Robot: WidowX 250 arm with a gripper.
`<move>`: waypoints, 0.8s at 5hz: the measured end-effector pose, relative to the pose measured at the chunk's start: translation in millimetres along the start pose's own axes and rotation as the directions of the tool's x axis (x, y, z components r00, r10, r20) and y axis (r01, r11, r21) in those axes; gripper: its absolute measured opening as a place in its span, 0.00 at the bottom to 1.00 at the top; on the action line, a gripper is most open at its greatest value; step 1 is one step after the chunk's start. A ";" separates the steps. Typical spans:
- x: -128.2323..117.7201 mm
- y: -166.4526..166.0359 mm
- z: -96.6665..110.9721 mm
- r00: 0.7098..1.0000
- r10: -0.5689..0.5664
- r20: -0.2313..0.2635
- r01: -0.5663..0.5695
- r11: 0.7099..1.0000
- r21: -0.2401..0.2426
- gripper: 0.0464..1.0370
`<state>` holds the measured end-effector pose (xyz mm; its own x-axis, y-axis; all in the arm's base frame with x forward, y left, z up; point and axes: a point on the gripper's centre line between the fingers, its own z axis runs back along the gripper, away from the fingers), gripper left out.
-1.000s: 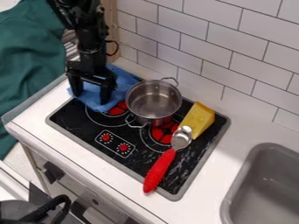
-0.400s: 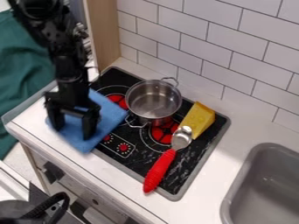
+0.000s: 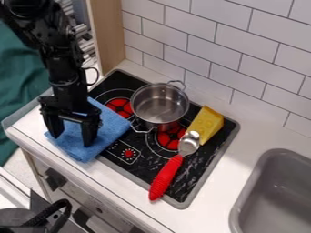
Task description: Move the blue cloth on the lower side of the left stove
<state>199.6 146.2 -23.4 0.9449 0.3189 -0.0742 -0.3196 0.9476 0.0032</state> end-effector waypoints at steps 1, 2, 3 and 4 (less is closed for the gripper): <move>7.0 1.7 23.0 0.998 0.004 0.062 -0.004 1.000 0.012 0.97; 7.1 -3.3 57.8 0.991 0.003 0.137 -0.006 1.000 0.022 0.97; 0.8 -12.4 69.0 0.990 -0.005 0.138 0.008 1.000 -0.024 0.97; -1.5 -25.1 71.3 0.988 -0.100 0.119 0.106 0.993 -0.051 0.97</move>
<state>211.3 123.4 47.7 0.9738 0.2230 0.0448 -0.2205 0.9738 -0.0552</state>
